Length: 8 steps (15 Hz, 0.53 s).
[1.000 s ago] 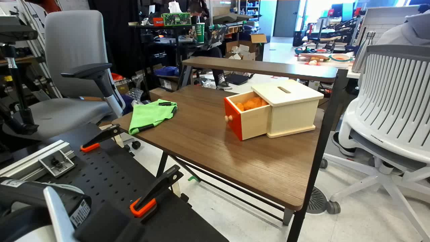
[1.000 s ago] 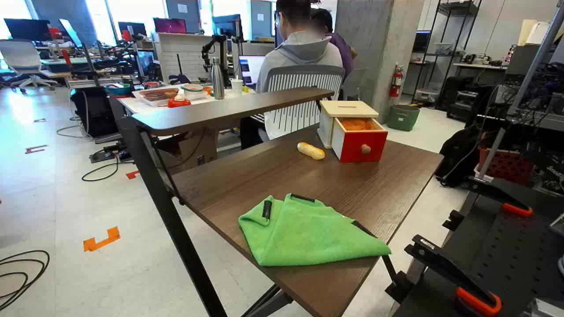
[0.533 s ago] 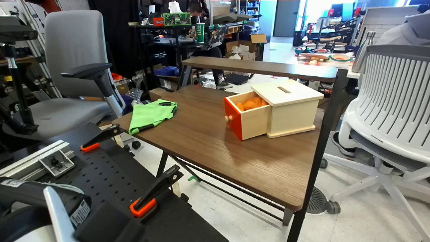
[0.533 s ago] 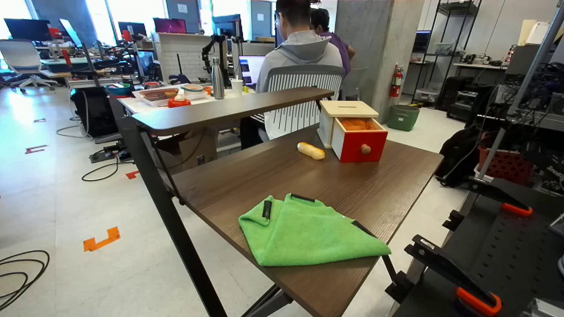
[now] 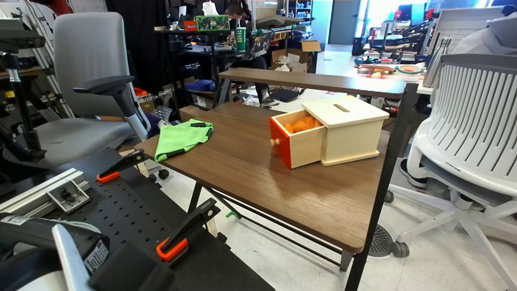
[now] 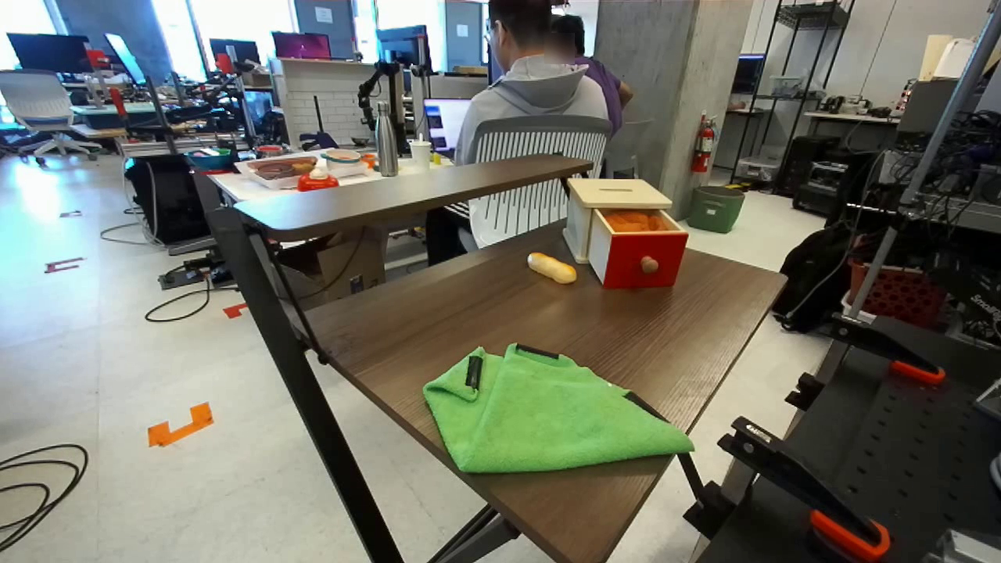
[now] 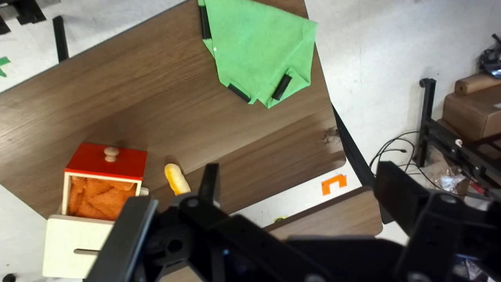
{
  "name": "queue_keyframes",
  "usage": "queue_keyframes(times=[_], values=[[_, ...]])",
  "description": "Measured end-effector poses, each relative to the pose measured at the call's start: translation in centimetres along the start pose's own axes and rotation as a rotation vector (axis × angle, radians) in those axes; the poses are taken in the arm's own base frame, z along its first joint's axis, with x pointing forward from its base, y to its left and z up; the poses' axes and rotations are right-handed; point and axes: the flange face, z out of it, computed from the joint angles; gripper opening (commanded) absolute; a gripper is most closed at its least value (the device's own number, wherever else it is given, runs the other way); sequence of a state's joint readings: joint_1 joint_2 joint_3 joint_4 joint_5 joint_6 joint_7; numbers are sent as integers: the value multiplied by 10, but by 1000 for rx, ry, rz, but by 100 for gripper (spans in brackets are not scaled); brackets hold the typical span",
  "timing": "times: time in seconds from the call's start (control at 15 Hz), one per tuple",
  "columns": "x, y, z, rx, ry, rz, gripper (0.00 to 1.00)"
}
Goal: Pick the object and put it in the drawer
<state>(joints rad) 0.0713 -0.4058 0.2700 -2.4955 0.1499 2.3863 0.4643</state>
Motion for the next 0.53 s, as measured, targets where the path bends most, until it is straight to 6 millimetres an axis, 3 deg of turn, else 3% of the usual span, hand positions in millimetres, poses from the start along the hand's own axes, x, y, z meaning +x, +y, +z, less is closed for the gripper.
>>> queue_keyframes(times=[0.53], values=[[80, 11, 62, 20, 31, 86, 100]])
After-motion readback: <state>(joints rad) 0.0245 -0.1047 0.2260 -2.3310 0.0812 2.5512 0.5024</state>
